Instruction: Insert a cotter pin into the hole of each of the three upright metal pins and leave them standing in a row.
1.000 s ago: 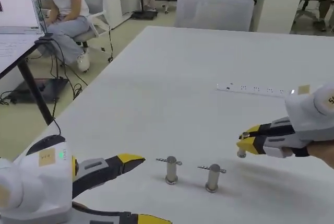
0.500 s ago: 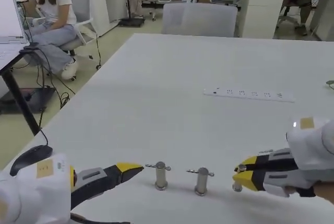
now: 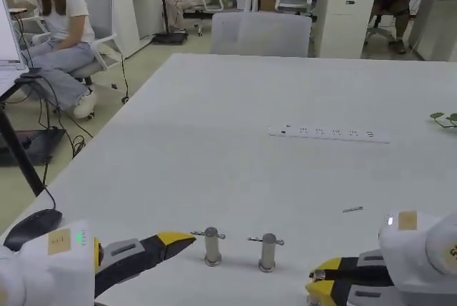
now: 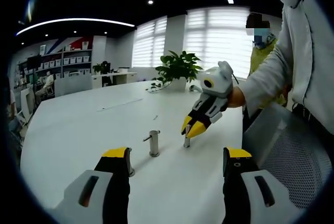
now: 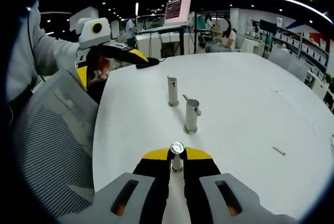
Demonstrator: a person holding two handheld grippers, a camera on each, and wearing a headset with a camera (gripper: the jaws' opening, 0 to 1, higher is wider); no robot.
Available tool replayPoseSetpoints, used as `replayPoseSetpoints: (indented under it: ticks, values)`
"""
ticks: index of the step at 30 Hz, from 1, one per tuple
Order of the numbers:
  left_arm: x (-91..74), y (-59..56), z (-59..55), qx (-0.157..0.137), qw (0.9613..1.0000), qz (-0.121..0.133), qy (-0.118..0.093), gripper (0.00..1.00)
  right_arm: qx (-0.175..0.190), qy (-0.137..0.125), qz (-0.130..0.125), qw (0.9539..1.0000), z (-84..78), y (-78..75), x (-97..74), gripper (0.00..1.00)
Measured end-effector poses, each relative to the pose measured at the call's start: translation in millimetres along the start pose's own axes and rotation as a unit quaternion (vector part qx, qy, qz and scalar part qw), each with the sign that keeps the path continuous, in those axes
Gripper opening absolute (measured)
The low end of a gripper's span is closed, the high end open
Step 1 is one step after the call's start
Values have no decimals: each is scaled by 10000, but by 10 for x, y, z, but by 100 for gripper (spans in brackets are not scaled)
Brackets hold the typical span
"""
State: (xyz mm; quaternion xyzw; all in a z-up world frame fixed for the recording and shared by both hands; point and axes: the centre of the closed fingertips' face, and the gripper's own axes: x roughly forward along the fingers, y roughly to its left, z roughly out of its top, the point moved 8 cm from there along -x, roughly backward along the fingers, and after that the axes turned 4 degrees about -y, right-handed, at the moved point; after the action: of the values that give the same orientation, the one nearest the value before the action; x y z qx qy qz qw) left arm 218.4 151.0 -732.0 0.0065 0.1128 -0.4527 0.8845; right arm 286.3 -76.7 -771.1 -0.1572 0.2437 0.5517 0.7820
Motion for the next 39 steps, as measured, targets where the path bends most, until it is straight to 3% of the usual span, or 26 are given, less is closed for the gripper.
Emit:
replayPoseSetpoints:
  ticks: [11,20,23,27,32,39]
  values:
    - [-1,-10,12,12,10000,-21,-12,72,-39,-40,-337,9994,-81,148,81,9]
    - [13,-11,14,-1,10000,-32,-22,72,11,-146,-454,9989,-87,178,82,10]
    - [19,-13,13,0,10000,-38,-17,72,26,-118,-409,9991,-85,180,87,11]
    - [24,-16,21,7,10000,-48,-24,72,50,-162,-425,9990,-69,179,76,22]
    - [29,-21,26,6,10000,-53,-32,72,84,-228,-333,9991,-36,182,26,26]
    - [31,-19,16,-8,10000,-59,-20,71,97,-127,-154,9998,-76,184,-54,30]
